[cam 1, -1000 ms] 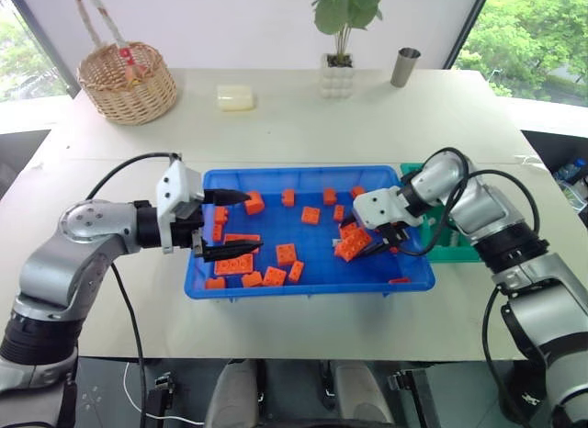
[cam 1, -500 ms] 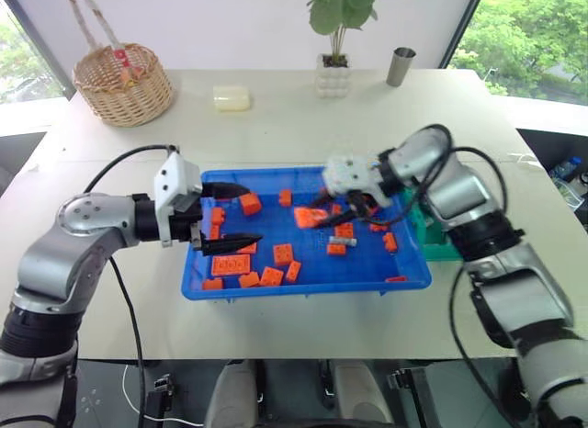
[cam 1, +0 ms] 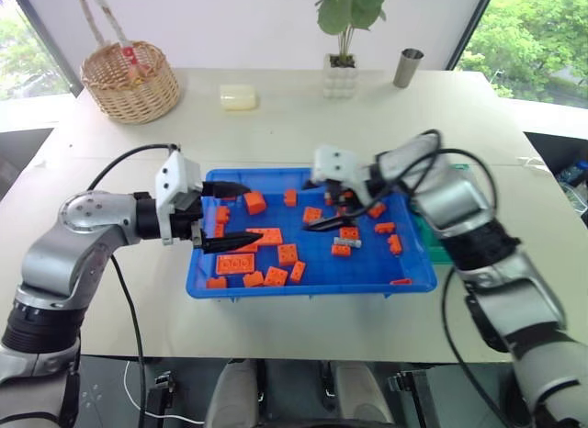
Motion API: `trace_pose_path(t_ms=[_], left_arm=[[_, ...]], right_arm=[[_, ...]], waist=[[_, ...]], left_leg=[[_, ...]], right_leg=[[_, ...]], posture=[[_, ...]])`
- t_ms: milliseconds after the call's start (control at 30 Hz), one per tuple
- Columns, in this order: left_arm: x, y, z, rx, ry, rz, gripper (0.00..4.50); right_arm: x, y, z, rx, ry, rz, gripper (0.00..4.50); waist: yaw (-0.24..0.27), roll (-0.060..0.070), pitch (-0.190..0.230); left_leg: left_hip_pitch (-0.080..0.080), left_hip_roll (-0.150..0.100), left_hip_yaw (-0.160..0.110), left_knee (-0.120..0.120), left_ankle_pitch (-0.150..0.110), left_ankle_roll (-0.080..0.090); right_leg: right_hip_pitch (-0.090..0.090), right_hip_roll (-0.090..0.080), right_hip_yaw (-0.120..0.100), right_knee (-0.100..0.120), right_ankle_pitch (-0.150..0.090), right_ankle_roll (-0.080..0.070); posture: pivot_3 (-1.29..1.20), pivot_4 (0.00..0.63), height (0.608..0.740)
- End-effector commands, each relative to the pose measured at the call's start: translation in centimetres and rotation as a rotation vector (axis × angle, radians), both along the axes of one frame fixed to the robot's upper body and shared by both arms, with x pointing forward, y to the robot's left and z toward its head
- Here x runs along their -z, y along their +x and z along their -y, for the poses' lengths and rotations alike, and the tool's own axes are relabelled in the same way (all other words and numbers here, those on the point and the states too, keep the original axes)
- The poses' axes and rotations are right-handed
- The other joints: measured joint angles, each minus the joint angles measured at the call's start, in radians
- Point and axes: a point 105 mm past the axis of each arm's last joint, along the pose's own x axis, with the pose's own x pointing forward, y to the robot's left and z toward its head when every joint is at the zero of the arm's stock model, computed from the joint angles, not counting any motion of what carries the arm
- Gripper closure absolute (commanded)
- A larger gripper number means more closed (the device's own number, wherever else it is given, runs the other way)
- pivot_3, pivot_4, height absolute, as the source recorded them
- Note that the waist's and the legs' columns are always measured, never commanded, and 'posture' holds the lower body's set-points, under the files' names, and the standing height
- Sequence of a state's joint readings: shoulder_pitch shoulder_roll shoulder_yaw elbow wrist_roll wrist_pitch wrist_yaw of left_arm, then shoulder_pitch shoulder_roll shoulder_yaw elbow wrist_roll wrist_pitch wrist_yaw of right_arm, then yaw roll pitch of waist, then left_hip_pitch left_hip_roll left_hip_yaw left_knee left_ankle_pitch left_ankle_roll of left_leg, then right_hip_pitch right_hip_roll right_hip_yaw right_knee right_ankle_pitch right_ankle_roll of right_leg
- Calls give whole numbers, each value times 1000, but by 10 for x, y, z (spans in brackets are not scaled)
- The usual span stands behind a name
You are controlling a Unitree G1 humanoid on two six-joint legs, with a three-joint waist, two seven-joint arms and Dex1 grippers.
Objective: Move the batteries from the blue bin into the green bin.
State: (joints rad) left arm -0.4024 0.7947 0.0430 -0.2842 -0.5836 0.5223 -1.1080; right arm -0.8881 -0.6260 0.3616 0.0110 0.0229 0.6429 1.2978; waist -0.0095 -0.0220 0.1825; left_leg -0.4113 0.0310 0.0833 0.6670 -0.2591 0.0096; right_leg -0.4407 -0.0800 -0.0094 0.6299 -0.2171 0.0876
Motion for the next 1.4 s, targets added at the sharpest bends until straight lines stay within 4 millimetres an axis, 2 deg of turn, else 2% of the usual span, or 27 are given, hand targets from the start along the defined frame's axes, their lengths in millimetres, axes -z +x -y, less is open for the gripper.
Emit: trace_pose_path(t_ms=[33,167,267,367,467,567,833,1233,1333,1400], left_arm=[[-7,-3,1,7,1,44,0],[-6,-2,2,11,1,42,0],[-7,0,3,16,1,44,0],[-8,2,4,24,1,49,0],[-9,3,5,31,3,52,0],[-9,3,5,36,5,54,0],[-11,4,4,32,7,62,0],[-14,6,2,18,12,73,0],[-14,6,1,14,12,74,0],[-14,6,1,13,12,74,0]], right_arm=[[-5,-14,29,74,2,-22,25],[7,-28,55,166,-23,-56,25],[17,-36,64,201,-36,-74,25],[26,-33,70,264,-27,-83,25],[36,-28,73,319,-8,-93,855],[44,-27,73,344,6,-104,2241],[59,-28,76,374,12,-136,2241],[78,-16,66,394,27,-182,2241],[79,-15,64,389,27,-177,3128],[79,-16,62,382,30,-179,4141]], waist=[[-2,0,0],[-8,0,0],[-7,0,0],[-6,0,0],[-3,0,0],[-3,0,0],[0,-1,0],[1,-4,-2],[0,-5,-2],[0,-5,-2]], left_leg=[[0,0,0,0,0,0],[1,1,0,0,0,0],[1,1,-1,0,0,0],[1,1,-1,0,0,0],[1,1,-1,1,0,0],[1,0,-1,0,0,0],[1,0,-1,1,0,0],[1,0,-2,1,0,0],[1,0,-2,1,0,0],[1,0,-3,1,0,0]], right_leg=[[0,0,0,0,0,0],[0,1,1,-1,0,-1],[0,1,1,0,-1,-1],[0,1,1,0,-1,-2],[0,1,1,-1,-1,-2],[0,1,1,-1,-1,-2],[1,1,1,-1,-2,-3],[3,1,1,-2,-2,-3],[3,1,1,-2,-2,-3],[3,1,1,-2,-2,-3]], posture=[[0,150,736],[0,150,736],[0,150,736],[0,150,736],[0,150,736],[0,150,736],[0,150,736],[0,150,736],[0,150,736],[0,150,736]])
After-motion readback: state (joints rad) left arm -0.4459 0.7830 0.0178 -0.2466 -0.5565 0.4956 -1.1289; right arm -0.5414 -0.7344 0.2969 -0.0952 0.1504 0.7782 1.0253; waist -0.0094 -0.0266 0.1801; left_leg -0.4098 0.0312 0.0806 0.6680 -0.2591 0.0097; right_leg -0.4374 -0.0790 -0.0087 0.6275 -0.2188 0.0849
